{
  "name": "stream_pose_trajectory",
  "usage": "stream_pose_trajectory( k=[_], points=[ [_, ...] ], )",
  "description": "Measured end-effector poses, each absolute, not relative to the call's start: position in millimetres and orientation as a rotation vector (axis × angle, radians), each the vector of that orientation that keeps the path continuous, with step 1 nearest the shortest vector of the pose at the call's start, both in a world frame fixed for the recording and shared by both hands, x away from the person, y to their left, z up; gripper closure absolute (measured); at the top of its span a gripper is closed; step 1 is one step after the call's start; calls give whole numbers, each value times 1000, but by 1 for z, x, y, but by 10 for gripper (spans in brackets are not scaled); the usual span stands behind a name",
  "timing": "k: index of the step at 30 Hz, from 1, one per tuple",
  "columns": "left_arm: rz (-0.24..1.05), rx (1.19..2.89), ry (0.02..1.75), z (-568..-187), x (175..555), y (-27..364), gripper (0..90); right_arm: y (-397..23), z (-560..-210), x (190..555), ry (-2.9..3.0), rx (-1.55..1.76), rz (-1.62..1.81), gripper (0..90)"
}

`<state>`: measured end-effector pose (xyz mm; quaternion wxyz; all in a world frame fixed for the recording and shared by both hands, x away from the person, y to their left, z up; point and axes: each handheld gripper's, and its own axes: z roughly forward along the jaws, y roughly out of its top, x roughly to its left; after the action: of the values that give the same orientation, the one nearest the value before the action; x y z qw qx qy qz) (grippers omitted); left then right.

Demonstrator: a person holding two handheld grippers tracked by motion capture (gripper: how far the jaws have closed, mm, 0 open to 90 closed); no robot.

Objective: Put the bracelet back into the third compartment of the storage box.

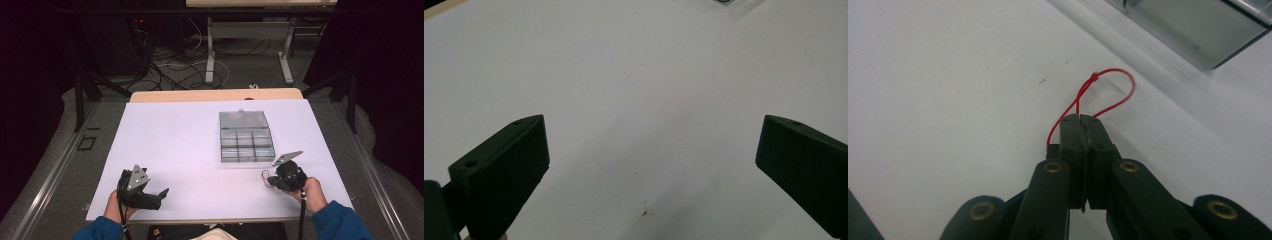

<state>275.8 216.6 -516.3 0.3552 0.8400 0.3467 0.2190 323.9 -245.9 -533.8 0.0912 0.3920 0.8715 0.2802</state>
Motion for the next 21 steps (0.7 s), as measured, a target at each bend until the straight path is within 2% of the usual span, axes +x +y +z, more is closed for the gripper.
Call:
stream_pose_trajectory(
  k=[21],
  points=[
    [569,2159,903,-517,275,216,10,-250,-519,313,2512,1110,912,895]
  ],
)
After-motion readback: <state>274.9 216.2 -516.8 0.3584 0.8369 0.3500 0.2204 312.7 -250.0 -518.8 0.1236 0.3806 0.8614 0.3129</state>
